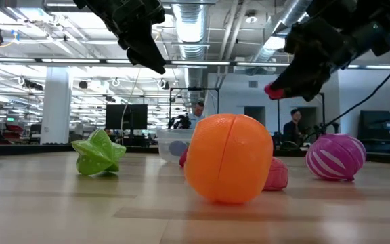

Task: Pick and placing Produce into tupperware
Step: Put the right red strawberry into the transparent container

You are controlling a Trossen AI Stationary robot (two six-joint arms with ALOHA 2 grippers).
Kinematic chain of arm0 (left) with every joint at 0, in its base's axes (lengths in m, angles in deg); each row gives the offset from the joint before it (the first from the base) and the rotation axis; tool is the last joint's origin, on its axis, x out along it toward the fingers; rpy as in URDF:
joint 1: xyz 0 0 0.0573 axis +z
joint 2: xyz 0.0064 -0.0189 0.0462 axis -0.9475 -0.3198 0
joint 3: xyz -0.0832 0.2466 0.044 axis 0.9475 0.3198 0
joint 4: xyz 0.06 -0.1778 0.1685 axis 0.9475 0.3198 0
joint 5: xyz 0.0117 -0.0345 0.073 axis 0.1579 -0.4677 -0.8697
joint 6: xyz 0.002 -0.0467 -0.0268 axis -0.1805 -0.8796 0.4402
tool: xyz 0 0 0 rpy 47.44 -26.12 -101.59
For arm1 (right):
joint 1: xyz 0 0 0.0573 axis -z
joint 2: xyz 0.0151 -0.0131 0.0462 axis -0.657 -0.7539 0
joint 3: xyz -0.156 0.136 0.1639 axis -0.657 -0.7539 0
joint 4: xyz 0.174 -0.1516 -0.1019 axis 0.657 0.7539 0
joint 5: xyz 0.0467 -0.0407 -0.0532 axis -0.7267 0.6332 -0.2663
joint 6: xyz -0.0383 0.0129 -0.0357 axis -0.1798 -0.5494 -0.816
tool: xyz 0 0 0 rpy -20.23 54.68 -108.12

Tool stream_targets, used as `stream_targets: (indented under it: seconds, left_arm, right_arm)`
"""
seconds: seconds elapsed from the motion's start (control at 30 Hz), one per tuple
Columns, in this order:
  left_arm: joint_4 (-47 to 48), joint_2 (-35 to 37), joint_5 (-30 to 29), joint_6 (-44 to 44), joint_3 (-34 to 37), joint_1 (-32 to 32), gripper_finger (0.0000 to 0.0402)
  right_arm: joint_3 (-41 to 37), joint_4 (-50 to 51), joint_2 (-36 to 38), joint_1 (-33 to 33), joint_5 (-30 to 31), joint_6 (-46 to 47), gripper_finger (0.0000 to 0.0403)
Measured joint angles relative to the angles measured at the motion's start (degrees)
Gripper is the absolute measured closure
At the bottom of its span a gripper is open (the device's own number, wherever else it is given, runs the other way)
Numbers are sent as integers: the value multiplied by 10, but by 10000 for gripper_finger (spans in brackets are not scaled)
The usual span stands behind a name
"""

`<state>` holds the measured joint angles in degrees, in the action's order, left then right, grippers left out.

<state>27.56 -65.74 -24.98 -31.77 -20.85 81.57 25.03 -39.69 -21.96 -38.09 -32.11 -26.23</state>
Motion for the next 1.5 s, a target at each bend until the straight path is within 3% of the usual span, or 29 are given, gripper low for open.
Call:
stream_targets:
  seconds: [0.3, 0.7, 1.3, 1.5]
  left_arm:
    - [-1, 0, 0, 0, 0, 0, 189]
    - [-4, 0, -3, 0, 0, 0, 189]
    - [-8, 0, -8, -1, 0, 0, 189]
    - [-8, 0, -8, -1, 0, 0, 189]
  right_arm:
    - [0, -48, -7, 13, 2, -16, 223]
    - [2, -191, -101, 40, 3, -26, 220]
    - [136, -174, -290, 54, -42, -71, 221]
    - [165, -143, -320, 58, -48, -71, 218]
